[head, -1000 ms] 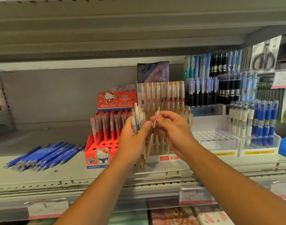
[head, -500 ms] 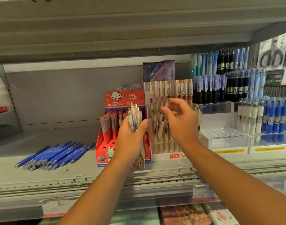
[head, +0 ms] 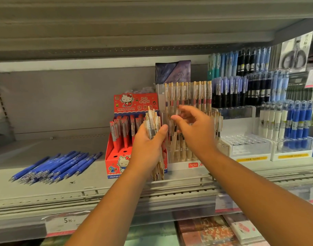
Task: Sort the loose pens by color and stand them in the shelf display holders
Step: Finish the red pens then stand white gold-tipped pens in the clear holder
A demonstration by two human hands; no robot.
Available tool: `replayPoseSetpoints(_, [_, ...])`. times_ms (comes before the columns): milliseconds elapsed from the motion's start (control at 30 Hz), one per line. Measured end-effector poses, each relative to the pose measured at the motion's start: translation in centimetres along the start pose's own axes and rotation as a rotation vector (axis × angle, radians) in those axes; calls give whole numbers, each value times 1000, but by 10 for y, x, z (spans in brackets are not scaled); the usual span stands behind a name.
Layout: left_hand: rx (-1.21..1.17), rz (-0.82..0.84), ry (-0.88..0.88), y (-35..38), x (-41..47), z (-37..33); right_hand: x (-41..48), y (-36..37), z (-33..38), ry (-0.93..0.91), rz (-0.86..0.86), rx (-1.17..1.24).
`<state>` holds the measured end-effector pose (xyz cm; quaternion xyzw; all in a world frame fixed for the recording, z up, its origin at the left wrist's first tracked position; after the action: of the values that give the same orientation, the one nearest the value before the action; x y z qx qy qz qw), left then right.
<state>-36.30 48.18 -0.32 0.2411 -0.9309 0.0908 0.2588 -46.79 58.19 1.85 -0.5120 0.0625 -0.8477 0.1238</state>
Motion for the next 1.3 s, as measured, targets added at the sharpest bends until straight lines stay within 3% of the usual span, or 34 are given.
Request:
replayPoseSetpoints(167, [-31,-14,-36,-3,2,3,-8,6,-6,113,225,-91])
replayPoseSetpoints(500, [-18,69,-2,0,-1,0,-10,-3,-5,151,264,-138])
replayPoseSetpoints(600, [-21,78,7,1,-1,-1,-12,-6,-2,81,178,-212])
replayPoseSetpoints(667, [-18,102,14,2,-1,-1,-12,-9,2,39,134,-100])
replayPoseSetpoints(833, [47,171,58,4,-2,-3,-15,-11,13,148,341,416])
replayPoseSetpoints(1100, [101,211,47,6,-2,-3,-12,-9,11,431,408,631])
replayPoseSetpoints(1300, [6,153,38,6,-3,-5,-12,-11,6,474,375,758])
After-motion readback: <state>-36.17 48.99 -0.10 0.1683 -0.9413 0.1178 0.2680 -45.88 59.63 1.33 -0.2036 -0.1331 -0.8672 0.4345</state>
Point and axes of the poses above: each hand's wrist, its own x-axis towards the middle knuckle, its own y-axis out of the palm, z = x × y, the point moved 1 cm from there along x, towards the middle knuckle, and after that the axes turned 10 degrees about z, right-handed, at the moved point
